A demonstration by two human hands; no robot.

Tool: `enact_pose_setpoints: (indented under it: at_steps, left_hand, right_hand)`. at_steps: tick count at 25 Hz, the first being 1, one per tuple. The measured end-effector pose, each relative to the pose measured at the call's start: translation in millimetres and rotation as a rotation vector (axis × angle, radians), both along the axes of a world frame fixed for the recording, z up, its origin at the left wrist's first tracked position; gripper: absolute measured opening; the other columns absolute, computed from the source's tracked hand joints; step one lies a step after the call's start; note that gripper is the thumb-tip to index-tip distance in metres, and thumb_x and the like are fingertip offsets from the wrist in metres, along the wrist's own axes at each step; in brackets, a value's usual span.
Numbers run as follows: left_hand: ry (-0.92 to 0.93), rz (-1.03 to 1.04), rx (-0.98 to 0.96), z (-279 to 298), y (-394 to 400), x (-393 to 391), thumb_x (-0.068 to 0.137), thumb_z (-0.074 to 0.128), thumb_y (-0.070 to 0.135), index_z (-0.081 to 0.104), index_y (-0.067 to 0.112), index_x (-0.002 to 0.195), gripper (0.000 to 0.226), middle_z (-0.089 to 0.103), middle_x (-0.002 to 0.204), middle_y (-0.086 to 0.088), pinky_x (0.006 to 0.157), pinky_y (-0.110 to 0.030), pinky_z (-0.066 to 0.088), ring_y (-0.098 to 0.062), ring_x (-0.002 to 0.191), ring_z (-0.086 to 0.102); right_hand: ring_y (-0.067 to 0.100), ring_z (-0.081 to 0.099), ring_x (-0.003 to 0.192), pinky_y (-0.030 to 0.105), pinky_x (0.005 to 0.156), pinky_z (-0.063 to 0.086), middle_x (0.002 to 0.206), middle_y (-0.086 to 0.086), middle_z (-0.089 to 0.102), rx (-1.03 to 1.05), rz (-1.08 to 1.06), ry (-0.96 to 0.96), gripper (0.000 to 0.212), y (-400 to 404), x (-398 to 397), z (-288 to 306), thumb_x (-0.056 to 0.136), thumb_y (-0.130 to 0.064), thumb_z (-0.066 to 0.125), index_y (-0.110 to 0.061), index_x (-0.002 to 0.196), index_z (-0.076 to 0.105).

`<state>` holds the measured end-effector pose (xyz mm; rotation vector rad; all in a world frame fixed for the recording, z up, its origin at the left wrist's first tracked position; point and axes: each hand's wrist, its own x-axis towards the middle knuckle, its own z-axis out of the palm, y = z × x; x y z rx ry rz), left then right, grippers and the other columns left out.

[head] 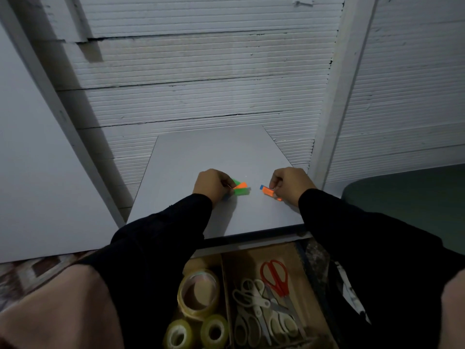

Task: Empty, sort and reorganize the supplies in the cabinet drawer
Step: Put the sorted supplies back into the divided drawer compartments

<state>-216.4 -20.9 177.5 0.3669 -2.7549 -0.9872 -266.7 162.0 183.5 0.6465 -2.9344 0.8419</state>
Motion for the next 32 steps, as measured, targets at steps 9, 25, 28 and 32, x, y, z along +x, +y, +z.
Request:
enact_pose_setpoints:
  at_steps: [9, 25, 28, 32]
  left_hand:
    - [-0.026, -0.058, -0.267, 13.2, -8.3, -11.0, 0.084, 0.064, 0.012, 0.073, 0.011, 0.101, 0.019, 0.070, 0.103, -0.010, 0.083, -0.027, 0.044, -0.025, 0.100, 0.062]
    - [-0.151, -0.167, -0.515, 3.4, -4.2, -36.0, 0.091, 0.057, 0.020, 0.066, 0.015, 0.111, 0.022, 0.062, 0.119, -0.007, 0.088, -0.030, 0.041, -0.025, 0.113, 0.054]
    - [-0.062, -0.139, -0.555, -2.5, -0.7, -20.0, 0.091, 0.055, 0.027, 0.066, 0.024, 0.107, 0.020, 0.065, 0.112, -0.003, 0.079, -0.028, 0.041, -0.024, 0.107, 0.058]
    - [0.147, -0.130, -0.742, -13.7, 2.1, 0.6, 0.097, 0.044, 0.033, 0.061, 0.033, 0.119, 0.028, 0.067, 0.113, 0.004, 0.085, -0.028, 0.033, -0.019, 0.110, 0.054]
  right_hand:
    - [0.020, 0.057, 0.068, 0.028, 0.062, 0.049, 0.066, 0.003, 0.059, -0.128, -0.092, -0.209, 0.018, -5.0, -5.2, -9.5, 0.071, 0.009, 0.067, -0.008, 0.069, 0.064]
    - [0.016, 0.057, 0.062, 0.018, 0.057, 0.047, 0.069, 0.008, 0.059, -0.430, -0.140, -0.470, 0.009, 0.8, -9.8, -17.7, 0.076, 0.010, 0.068, 0.002, 0.080, 0.066]
    - [0.017, 0.059, 0.065, 0.019, 0.060, 0.048, 0.069, 0.006, 0.059, -0.423, -0.144, -0.413, 0.015, 1.3, -6.1, -18.8, 0.075, 0.008, 0.070, -0.006, 0.072, 0.065]
    - [0.019, 0.058, 0.065, 0.028, 0.067, 0.052, 0.067, 0.006, 0.060, -0.418, -0.157, -0.353, 0.028, 0.7, -1.9, -20.7, 0.073, 0.008, 0.071, -0.014, 0.061, 0.058]
